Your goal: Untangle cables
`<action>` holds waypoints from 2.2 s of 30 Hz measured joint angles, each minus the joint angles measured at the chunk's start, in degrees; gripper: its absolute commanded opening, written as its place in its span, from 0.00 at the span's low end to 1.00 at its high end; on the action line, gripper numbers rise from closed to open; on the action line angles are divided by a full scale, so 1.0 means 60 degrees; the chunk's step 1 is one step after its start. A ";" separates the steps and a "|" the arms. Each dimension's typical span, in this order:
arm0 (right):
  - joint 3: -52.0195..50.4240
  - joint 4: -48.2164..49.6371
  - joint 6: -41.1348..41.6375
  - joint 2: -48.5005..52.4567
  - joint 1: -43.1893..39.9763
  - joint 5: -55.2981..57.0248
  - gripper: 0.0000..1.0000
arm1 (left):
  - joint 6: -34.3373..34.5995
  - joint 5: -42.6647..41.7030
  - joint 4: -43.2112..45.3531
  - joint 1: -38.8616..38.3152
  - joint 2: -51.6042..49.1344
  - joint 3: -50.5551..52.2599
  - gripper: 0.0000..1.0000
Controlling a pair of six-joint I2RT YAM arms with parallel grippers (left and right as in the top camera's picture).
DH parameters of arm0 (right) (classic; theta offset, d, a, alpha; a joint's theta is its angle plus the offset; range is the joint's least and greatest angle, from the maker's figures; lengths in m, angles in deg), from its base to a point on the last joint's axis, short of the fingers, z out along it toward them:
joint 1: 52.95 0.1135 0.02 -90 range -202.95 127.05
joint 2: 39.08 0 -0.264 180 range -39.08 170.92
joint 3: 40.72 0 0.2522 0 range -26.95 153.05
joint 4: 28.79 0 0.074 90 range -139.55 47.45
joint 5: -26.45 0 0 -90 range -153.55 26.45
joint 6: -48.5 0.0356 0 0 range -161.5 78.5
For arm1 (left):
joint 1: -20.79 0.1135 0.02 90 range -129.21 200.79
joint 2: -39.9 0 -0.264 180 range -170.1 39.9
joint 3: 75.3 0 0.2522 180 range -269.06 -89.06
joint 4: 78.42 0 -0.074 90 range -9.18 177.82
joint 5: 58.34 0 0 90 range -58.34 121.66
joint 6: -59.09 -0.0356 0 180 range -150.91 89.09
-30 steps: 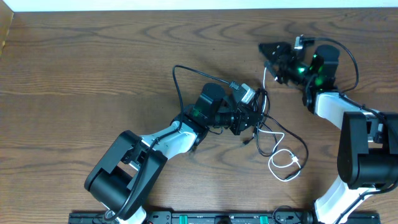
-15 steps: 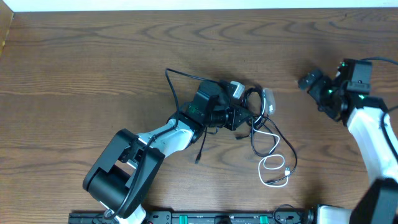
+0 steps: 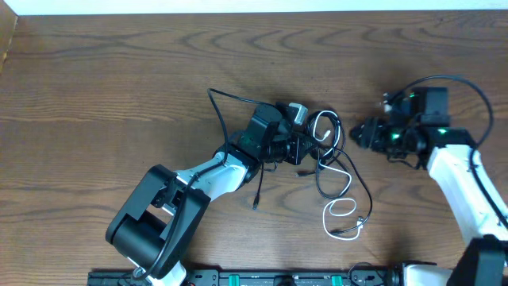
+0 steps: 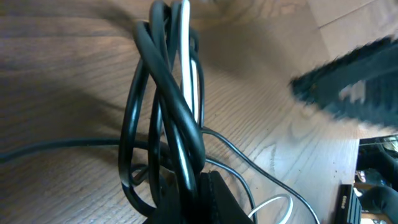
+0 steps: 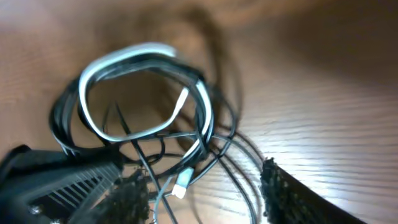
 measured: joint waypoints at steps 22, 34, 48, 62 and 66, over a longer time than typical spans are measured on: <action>-0.0331 0.3260 0.0794 0.3191 0.0703 -0.0991 0.22 | 0.0004 0.0091 -0.0164 0.0000 0.0000 0.0000 0.08; -0.0335 0.3705 0.1563 0.3344 0.0754 -0.0707 0.01 | 0.0004 0.0310 -0.0743 0.0000 0.0000 0.0000 0.08; -0.0448 0.2659 0.1446 0.2408 0.0124 -0.2146 0.01 | 0.0073 0.2186 -0.2335 -0.0018 0.0004 -0.0036 0.08; -0.0470 0.1770 0.0004 -0.0062 -0.0765 -0.4670 0.20 | 0.0142 0.3100 -0.2699 -0.0011 0.0004 -0.0066 0.08; -0.0463 0.1366 -0.0175 -0.0051 0.0113 -0.2871 0.33 | 0.0146 0.3126 -0.2696 -0.0011 0.0004 -0.0066 0.08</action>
